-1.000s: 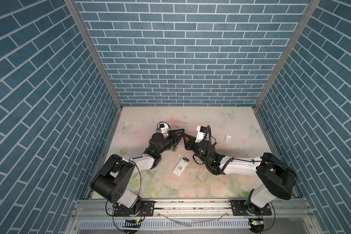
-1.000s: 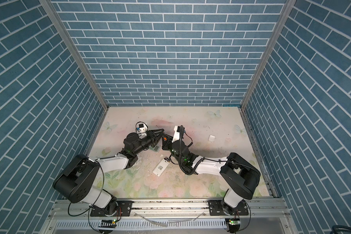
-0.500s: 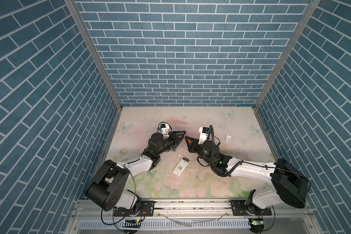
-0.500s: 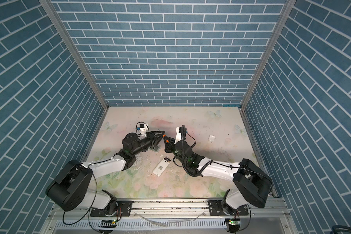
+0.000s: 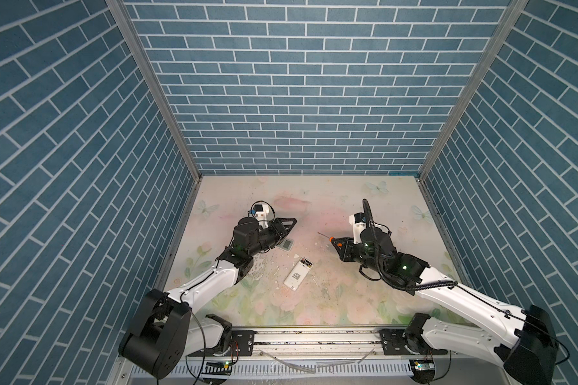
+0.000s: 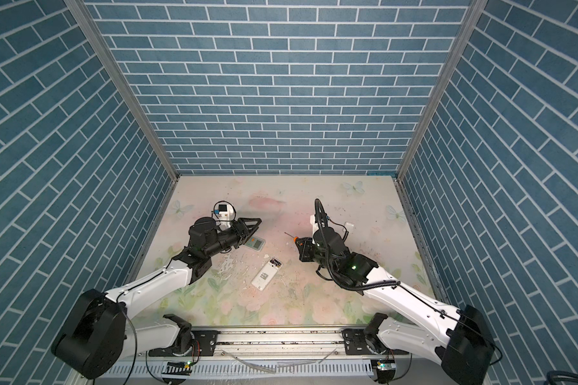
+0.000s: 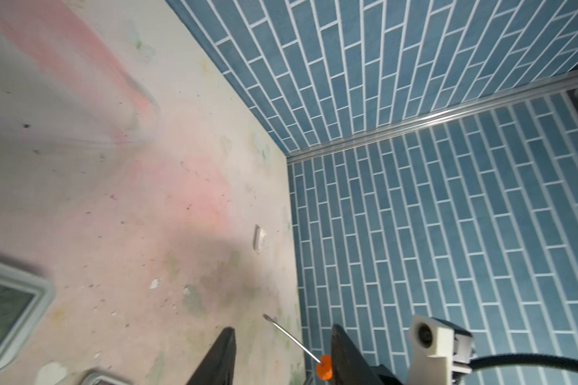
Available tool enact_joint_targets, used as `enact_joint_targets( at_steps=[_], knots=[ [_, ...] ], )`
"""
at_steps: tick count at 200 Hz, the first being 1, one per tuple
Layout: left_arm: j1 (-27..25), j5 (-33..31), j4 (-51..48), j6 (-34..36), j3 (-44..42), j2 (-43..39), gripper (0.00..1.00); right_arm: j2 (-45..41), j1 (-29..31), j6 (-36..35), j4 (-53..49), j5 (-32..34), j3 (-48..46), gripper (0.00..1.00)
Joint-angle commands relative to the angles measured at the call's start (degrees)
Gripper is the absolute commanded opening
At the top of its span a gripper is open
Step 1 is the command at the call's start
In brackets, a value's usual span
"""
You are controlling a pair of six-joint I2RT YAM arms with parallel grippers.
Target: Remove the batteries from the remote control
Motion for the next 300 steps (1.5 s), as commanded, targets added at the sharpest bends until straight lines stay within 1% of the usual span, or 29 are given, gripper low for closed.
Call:
enact_joint_targets(
  at_steps=[1, 21, 45, 58, 79, 96, 122, 132, 135, 145, 155, 200, 210, 234, 265, 300],
  knots=[
    [0.3, -0.6, -15.2, 8.8, 0.2, -4.0, 0.5, -1.9, -0.3, -6.0, -11.5, -5.8, 3.4, 0.0],
    [0.4, -1.1, -23.7, 13.0, 1.5, -6.4, 0.52, -2.1, -0.4, -8.2, -12.7, -10.6, 3.8, 0.0],
    [0.3, -0.7, -31.1, 17.0, 2.9, -7.3, 0.59, -1.5, -0.4, -11.6, -13.3, -14.0, 4.6, 0.0],
    [0.2, -0.5, -35.2, 19.3, 3.4, -7.0, 0.6, -0.8, -0.4, -12.8, -14.1, -15.4, 5.4, 0.0],
    [-0.9, -1.2, -40.7, 23.8, 4.2, -5.7, 0.62, 0.9, -0.4, -13.8, -17.0, -15.0, 7.2, 0.0],
    [-3.7, -4.9, -45.1, 28.5, 4.9, -4.3, 0.64, 1.4, -0.3, -12.9, -17.8, -14.0, 7.6, 0.0],
    [-10.8, -9.8, -44.6, 32.7, 4.2, -5.1, 0.68, 0.8, -0.4, -10.2, -19.4, -11.0, 8.4, 0.0],
    [-12.5, -12.1, -45.6, 34.8, 4.8, -4.5, 0.71, 0.1, -0.3, -9.5, -19.6, -10.2, 8.4, 0.0],
    [-12.9, -12.9, -46.3, 35.5, 4.9, -4.2, 0.75, -0.1, -0.3, -9.3, -19.5, -10.1, 8.3, 0.0],
    [-13.9, -14.4, -47.5, 37.4, 5.7, -3.0, 0.82, -0.9, -0.4, -8.2, -19.3, -9.3, 7.8, 0.0],
    [-14.9, -15.3, -47.7, 38.8, 6.1, -2.1, 0.85, -1.3, -0.3, -7.6, -19.8, -8.7, 7.7, 0.0],
    [-19.2, -21.3, -47.8, 43.5, 7.4, 2.8, 0.84, -1.7, -0.3, -7.3, -19.6, -8.4, 7.4, 0.0],
    [-20.0, -22.2, -47.6, 44.5, 9.3, 4.5, 0.84, -1.6, -0.3, -7.3, -19.5, -8.6, 7.4, 0.0],
    [-21.1, -22.9, -46.1, 46.0, 9.8, 8.3, 0.81, -1.3, -0.4, -6.8, -19.9, -8.0, 7.5, 0.0],
    [-22.4, -22.5, -45.3, 47.3, 11.0, 12.6, 0.8, -1.4, -0.3, -5.0, -19.6, -7.2, 7.0, 0.0],
    [-24.4, -25.4, -46.2, 48.4, 13.1, 17.3, 0.8, -3.1, -0.3, -3.8, -18.6, -6.5, 5.2, 0.0]
  ],
)
